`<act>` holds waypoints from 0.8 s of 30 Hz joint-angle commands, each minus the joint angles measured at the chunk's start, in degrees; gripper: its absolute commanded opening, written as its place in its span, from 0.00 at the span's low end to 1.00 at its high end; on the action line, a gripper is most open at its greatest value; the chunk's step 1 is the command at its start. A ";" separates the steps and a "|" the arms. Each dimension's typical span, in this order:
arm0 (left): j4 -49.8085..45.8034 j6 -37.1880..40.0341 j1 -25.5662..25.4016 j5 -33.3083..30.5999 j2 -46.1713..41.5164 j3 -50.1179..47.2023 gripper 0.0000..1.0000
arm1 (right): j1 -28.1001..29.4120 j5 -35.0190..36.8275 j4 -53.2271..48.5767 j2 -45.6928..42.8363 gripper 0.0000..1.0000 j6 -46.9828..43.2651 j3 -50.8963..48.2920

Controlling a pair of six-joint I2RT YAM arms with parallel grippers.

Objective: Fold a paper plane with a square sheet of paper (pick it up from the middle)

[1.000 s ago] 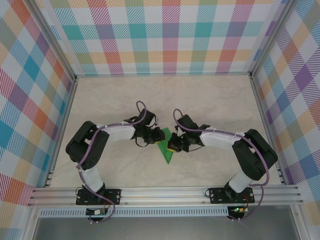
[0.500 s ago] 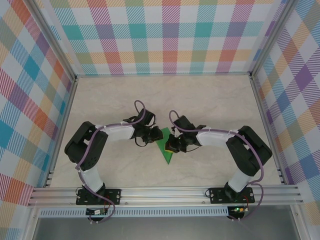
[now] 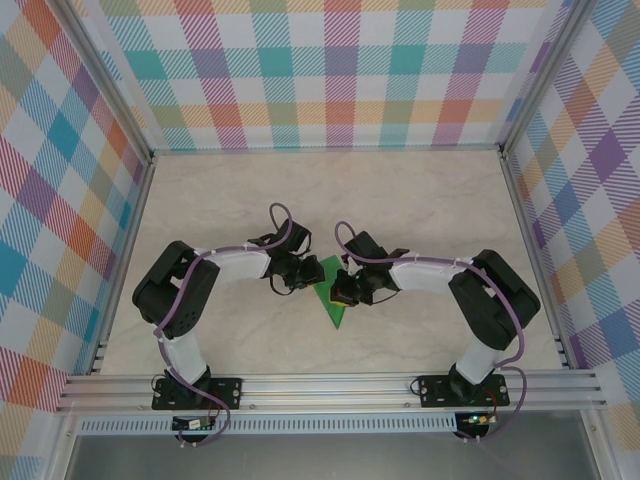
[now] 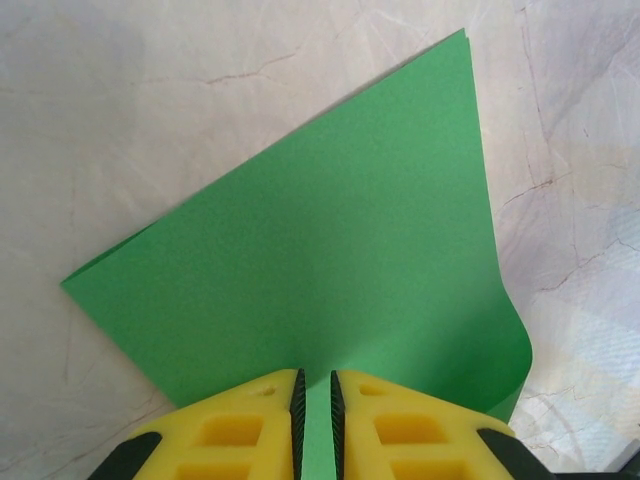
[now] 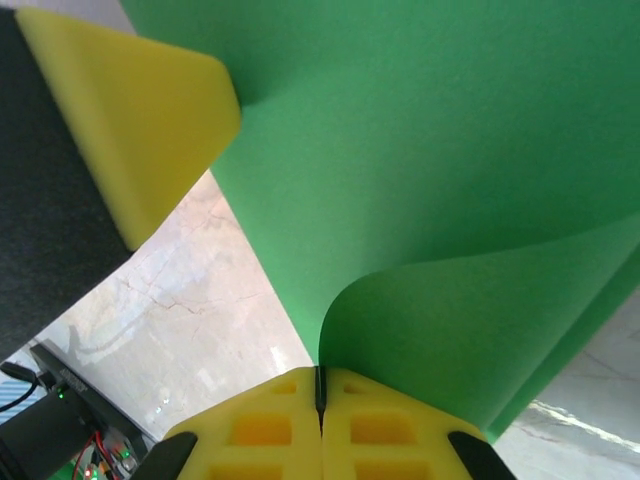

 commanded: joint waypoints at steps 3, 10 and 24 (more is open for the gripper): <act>-1.36 -0.52 0.62 -0.19 0.55 0.06 0.17 | 0.40 1.55 -1.15 0.38 0.06 0.77 0.52; -1.37 -0.47 0.62 0.10 0.56 0.15 0.17 | 0.45 0.59 0.10 0.59 0.07 0.43 0.33; -1.03 -0.25 0.53 1.70 0.90 0.83 0.17 | 0.49 -0.54 -0.84 2.08 0.07 -1.77 0.82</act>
